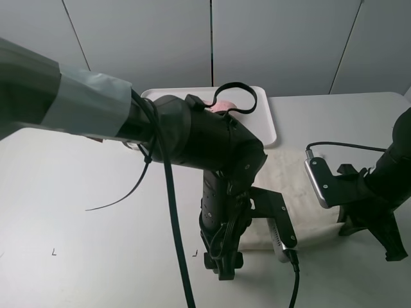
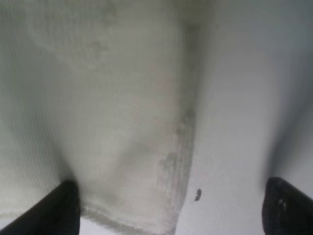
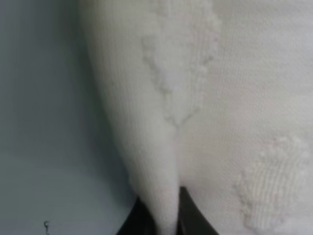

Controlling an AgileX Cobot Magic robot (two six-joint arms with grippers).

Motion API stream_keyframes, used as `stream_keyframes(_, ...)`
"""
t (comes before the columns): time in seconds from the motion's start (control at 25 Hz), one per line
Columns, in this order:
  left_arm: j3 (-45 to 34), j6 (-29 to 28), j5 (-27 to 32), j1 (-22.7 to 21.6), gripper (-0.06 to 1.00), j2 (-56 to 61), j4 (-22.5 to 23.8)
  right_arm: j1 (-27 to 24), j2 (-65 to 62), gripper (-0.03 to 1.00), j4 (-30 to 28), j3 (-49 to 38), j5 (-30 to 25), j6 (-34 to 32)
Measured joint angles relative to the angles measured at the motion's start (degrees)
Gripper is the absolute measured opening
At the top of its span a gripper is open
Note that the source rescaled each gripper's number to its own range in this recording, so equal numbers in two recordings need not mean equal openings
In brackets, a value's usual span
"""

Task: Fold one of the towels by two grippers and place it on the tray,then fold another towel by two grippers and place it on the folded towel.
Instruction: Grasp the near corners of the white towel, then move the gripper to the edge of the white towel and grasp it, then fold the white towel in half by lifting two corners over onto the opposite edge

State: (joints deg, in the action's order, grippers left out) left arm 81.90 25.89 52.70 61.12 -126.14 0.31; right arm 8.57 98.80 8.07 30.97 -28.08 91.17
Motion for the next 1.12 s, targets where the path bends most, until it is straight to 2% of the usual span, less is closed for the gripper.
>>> stream_keyframes(0.2, 0.00, -0.11, -0.22, 0.09, 0.96, 0.00, 0.34, 0.00, 0.00, 0.01, 0.00, 0.00, 0.00, 0.52)
stream_keyframes(0.32, 0.00, -0.62, -0.99, 0.09, 0.87, -0.10, 0.79, 0.00, 0.00, 0.01, 0.00, 0.00, -0.11, 0.50)
stream_keyframes(0.44, 0.00, -3.37, -3.06, 0.09, 0.58, -0.10, 2.10, 0.00, 0.00, 0.01, 0.00, 0.00, -0.11, 0.50)
stream_keyframes(0.56, 0.00, -7.99, -5.36, 0.09, 0.09, -0.22, 4.68, 0.00, 0.00, 0.01, 0.00, 0.00, -0.11, 0.50)
stream_keyframes(0.6, 0.00, -9.03, -5.61, 0.09, 0.04, -0.22, 5.58, 0.00, 0.00, 0.01, 0.00, 0.00, -0.11, 0.50)
stream_keyframes(0.68, 0.00, -10.24, -5.78, 0.09, 0.01, -0.22, 6.52, 0.00, 0.00, 0.01, 0.00, 0.00, -0.11, 0.50)
stream_keyframes(0.96, 0.00, -10.83, -6.03, 0.23, 0.00, -0.22, 7.72, 0.00, -0.22, 0.01, 0.00, 0.00, -0.22, 0.13)
stream_keyframes(1.12, 0.00, -10.83, -6.14, 0.23, 0.00, -0.09, 7.72, 0.00, -2.31, 0.01, 0.00, -0.20, -2.60, -0.07)
